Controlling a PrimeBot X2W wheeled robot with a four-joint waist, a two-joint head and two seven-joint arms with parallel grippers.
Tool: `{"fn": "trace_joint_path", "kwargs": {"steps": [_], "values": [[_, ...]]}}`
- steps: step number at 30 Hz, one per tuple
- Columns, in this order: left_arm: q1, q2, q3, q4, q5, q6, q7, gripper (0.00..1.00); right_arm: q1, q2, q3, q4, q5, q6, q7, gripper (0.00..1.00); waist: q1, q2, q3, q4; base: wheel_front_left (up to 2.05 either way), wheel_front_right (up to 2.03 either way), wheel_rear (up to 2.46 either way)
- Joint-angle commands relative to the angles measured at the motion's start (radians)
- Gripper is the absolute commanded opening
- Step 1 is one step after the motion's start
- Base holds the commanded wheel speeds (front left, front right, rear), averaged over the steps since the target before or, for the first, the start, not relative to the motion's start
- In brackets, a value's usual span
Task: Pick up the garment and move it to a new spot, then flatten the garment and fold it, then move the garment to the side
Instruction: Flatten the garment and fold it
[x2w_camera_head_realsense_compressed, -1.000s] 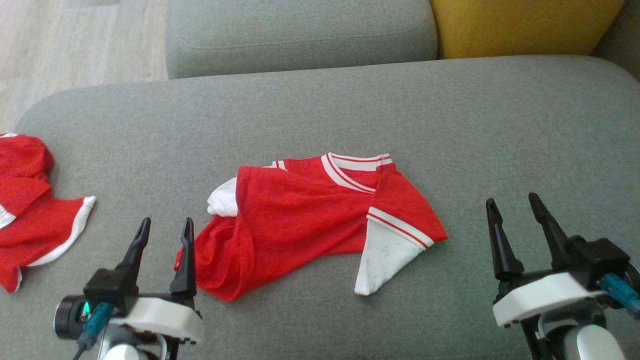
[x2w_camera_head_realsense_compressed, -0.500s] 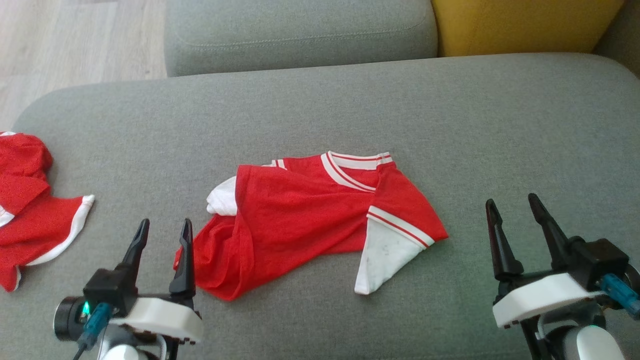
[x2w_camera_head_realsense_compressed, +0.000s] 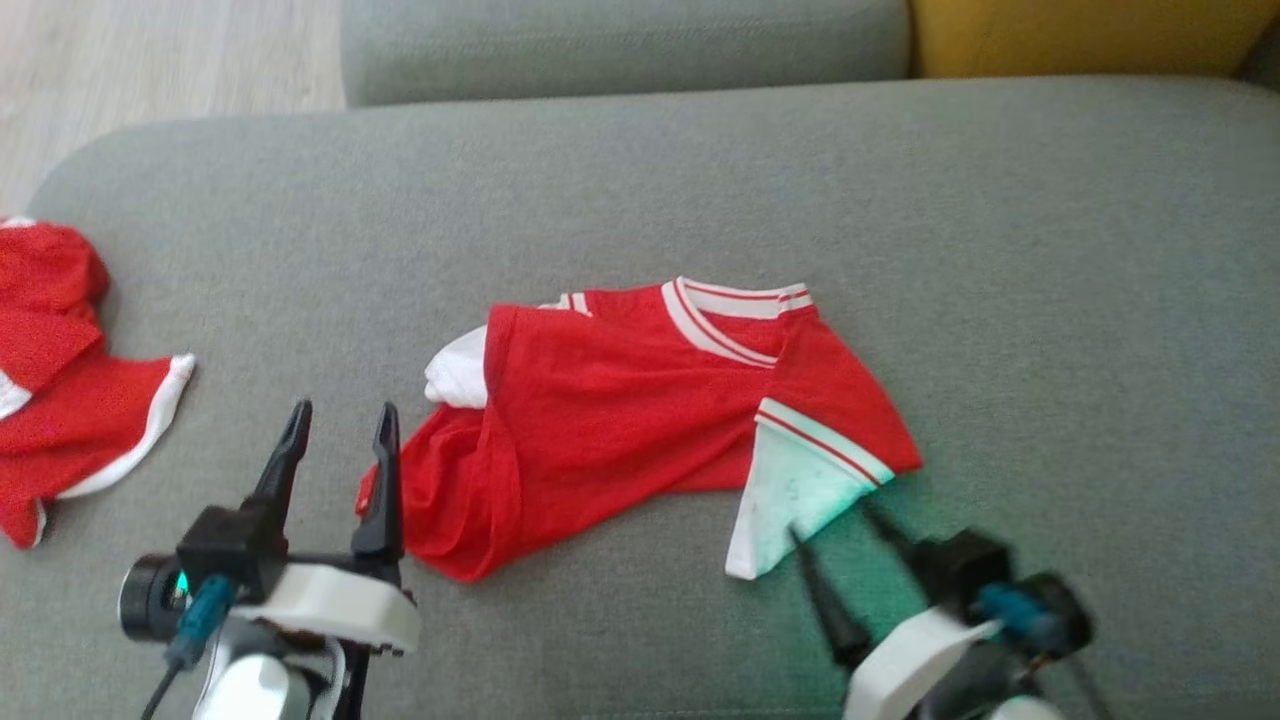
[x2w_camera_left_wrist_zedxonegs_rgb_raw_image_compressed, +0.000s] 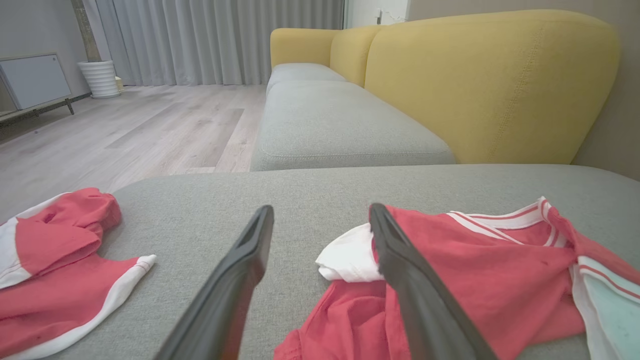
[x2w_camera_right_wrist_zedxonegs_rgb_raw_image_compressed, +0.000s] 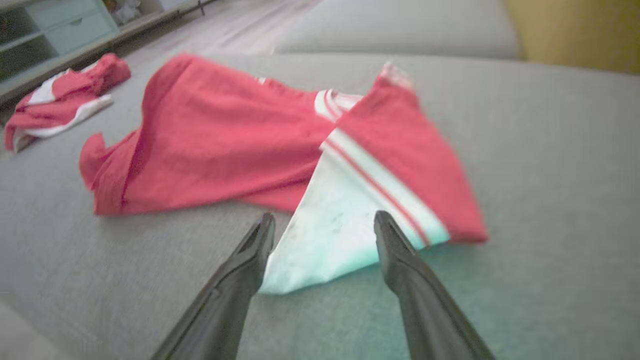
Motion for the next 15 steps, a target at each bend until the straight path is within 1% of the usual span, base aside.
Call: {"fn": "trace_joint_path", "kwargs": {"steps": [1,3,6,10,14,15], "values": [[-0.067,0.007,0.034,-0.029,0.008,-0.004,-0.011,1.00,-0.026,-0.007,0.051,0.001,0.001,0.008,0.005,1.00,0.0000,0.0000,0.023,0.018,0.00,0.00,0.00],[-0.085,0.002,0.031,-0.026,0.010,-0.009,-0.012,1.00,-0.042,-0.007,0.087,0.052,0.005,0.008,-0.003,1.00,0.0000,0.0000,0.043,0.028,0.00,0.00,0.00],[-0.112,-0.008,0.028,-0.020,0.016,-0.017,-0.013,1.00,-0.076,-0.007,0.109,0.129,-0.010,0.008,-0.020,1.00,0.0000,0.0000,0.072,0.043,0.00,0.00,0.00],[-0.138,-0.022,0.027,-0.016,0.024,-0.024,-0.013,1.00,-0.122,-0.006,0.107,0.206,-0.052,0.008,-0.042,1.00,0.0000,0.0000,0.102,0.053,0.00,0.00,0.00],[-0.148,-0.029,0.034,-0.017,0.030,-0.029,-0.013,1.00,-0.148,-0.005,0.104,0.244,-0.069,0.008,-0.057,1.00,0.0000,0.0000,0.115,0.053,0.00,0.00,0.00],[-0.149,-0.033,0.038,-0.016,0.029,-0.032,-0.013,1.00,-0.154,-0.005,0.105,0.257,-0.071,0.008,-0.056,0.79,0.0000,0.0000,0.118,0.052,0.00,0.00,0.00]]}}
